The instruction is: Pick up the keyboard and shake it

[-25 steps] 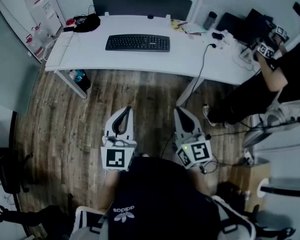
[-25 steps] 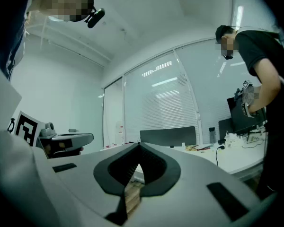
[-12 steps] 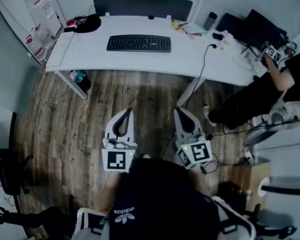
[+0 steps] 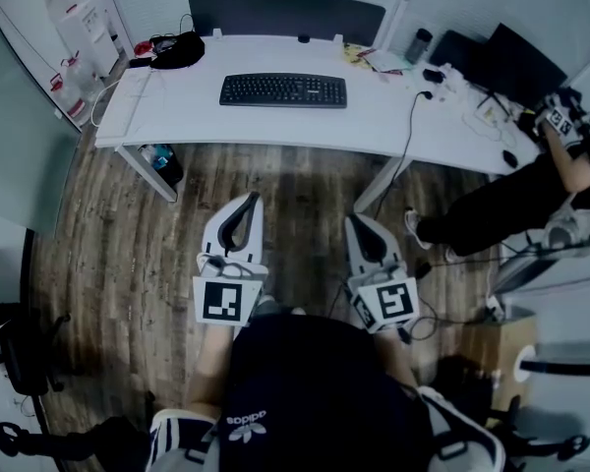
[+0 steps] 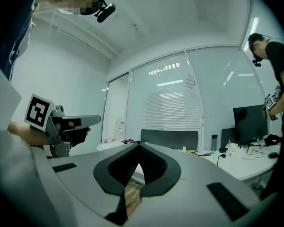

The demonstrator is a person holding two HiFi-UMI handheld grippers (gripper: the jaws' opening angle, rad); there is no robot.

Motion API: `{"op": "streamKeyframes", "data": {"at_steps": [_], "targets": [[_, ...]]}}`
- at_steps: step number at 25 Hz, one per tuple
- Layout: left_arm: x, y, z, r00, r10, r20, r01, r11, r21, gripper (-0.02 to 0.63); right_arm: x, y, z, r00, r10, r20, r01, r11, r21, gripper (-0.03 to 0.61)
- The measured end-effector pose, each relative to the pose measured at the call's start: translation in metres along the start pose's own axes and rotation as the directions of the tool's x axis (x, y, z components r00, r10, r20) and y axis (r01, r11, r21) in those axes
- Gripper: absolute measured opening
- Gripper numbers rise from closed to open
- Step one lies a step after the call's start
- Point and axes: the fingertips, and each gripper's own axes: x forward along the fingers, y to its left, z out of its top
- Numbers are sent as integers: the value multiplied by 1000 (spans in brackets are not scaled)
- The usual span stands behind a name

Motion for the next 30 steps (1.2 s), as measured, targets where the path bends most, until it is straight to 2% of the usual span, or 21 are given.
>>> {"op": "streamKeyframes", "data": {"at_steps": [2, 5, 6, 9, 13, 15, 19, 25, 30], "targets": [[12, 16, 13, 999, -40, 18, 40, 998, 43, 6, 10, 3, 4, 999, -32, -4, 32, 999, 11, 5], [28, 37, 24, 997, -83, 12, 79, 981, 178, 6, 22, 10, 15, 998, -69, 5, 69, 997, 27, 5], [32, 44, 24, 996, -84, 11, 81, 979, 187, 6, 25, 11, 17, 997, -80, 8, 80, 996, 27, 5], [35, 57, 13, 996, -94, 3, 92, 986, 140, 6, 36, 15, 16, 994, -110, 4, 110, 993, 33, 5], [35, 67, -11, 993, -103, -54, 110, 985, 134, 6, 45, 18, 5, 991, -135, -19, 136, 990, 40, 5], [31, 71, -17, 994, -94, -60, 100, 991, 89, 6, 46, 21, -1, 990, -137, -37, 139, 989, 45, 5], [28, 81, -26, 994, -69, -83, 70, 998, 8, 6, 53, 25, -9, 990, -127, -64, 130, 990, 50, 5], [40, 87, -42, 993, -38, -115, 34, 999, -33, 6, 74, 11, -17, 991, -114, -72, 117, 992, 49, 5], [70, 94, -50, 992, -13, -123, 5, 998, -66, 6, 106, -12, -20, 994, -88, -62, 91, 995, 50, 5]]}}
